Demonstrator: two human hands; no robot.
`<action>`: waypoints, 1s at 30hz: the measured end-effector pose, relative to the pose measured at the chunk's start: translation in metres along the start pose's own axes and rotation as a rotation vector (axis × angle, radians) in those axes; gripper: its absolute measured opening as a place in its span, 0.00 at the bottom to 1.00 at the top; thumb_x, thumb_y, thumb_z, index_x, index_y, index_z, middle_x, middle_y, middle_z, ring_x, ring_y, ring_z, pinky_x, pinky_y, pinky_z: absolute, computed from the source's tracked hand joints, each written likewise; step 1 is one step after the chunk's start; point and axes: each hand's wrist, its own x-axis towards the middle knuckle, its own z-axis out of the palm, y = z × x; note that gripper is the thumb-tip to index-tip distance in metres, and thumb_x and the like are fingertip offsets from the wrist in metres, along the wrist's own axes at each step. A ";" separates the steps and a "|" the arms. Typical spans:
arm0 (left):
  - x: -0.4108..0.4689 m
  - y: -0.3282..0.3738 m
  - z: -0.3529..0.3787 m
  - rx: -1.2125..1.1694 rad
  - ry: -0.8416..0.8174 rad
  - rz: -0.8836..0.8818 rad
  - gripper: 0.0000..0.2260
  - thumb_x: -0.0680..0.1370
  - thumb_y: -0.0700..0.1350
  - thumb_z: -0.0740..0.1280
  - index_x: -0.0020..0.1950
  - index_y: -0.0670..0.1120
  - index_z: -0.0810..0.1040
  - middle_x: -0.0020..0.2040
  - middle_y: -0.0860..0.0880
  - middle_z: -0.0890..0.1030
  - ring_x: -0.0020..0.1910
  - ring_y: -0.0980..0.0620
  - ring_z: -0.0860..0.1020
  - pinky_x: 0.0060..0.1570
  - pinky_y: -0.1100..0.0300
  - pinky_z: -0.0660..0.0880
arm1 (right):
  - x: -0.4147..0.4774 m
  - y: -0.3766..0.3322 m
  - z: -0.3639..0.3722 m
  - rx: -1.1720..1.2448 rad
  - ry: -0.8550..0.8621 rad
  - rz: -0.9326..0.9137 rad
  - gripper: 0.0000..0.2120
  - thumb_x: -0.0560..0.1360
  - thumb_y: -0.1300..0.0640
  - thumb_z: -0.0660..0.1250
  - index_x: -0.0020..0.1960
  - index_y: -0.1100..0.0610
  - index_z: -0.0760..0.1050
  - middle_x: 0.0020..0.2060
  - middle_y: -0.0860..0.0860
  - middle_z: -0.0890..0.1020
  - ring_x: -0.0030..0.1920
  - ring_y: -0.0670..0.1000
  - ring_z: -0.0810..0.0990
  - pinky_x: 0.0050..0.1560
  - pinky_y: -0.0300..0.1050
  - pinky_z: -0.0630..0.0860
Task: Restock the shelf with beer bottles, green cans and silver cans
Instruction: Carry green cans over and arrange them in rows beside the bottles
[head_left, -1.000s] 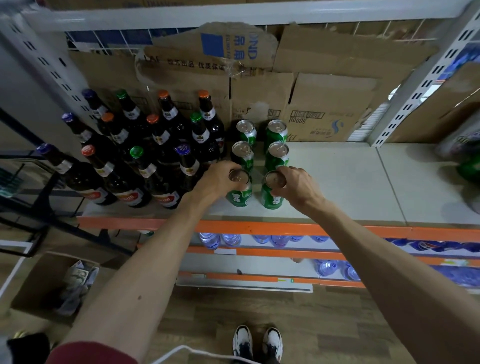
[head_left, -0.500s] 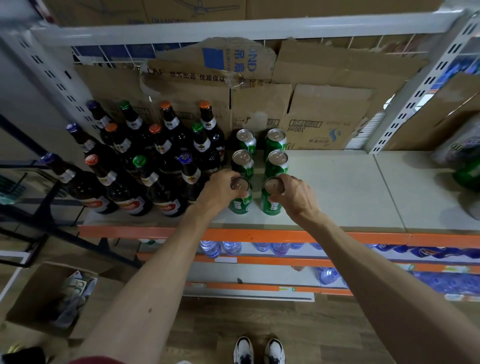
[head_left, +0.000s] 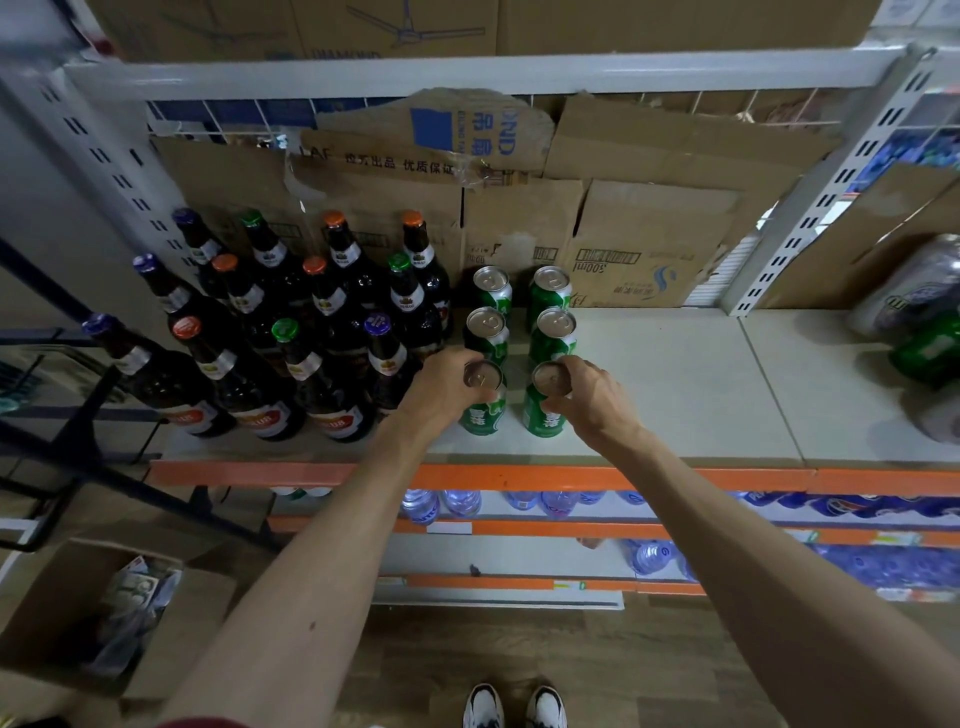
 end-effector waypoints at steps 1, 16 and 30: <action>-0.001 0.000 0.000 -0.001 -0.005 0.003 0.23 0.71 0.46 0.78 0.63 0.43 0.79 0.57 0.46 0.82 0.56 0.49 0.78 0.54 0.57 0.73 | -0.002 0.000 0.000 -0.002 -0.007 0.001 0.29 0.71 0.52 0.75 0.67 0.58 0.68 0.60 0.59 0.78 0.56 0.61 0.76 0.51 0.52 0.73; 0.007 0.141 0.045 0.144 0.029 0.337 0.12 0.77 0.48 0.71 0.59 0.46 0.79 0.57 0.50 0.82 0.56 0.50 0.79 0.57 0.53 0.75 | -0.106 0.106 -0.104 0.097 0.318 0.379 0.29 0.80 0.49 0.63 0.72 0.65 0.62 0.67 0.64 0.71 0.67 0.62 0.70 0.66 0.53 0.65; -0.024 0.353 0.265 0.272 -0.276 0.504 0.08 0.76 0.46 0.68 0.54 0.46 0.80 0.50 0.45 0.84 0.52 0.46 0.81 0.54 0.54 0.76 | -0.270 0.346 -0.235 0.182 0.502 0.735 0.15 0.78 0.52 0.64 0.53 0.63 0.66 0.48 0.60 0.73 0.47 0.61 0.75 0.44 0.51 0.69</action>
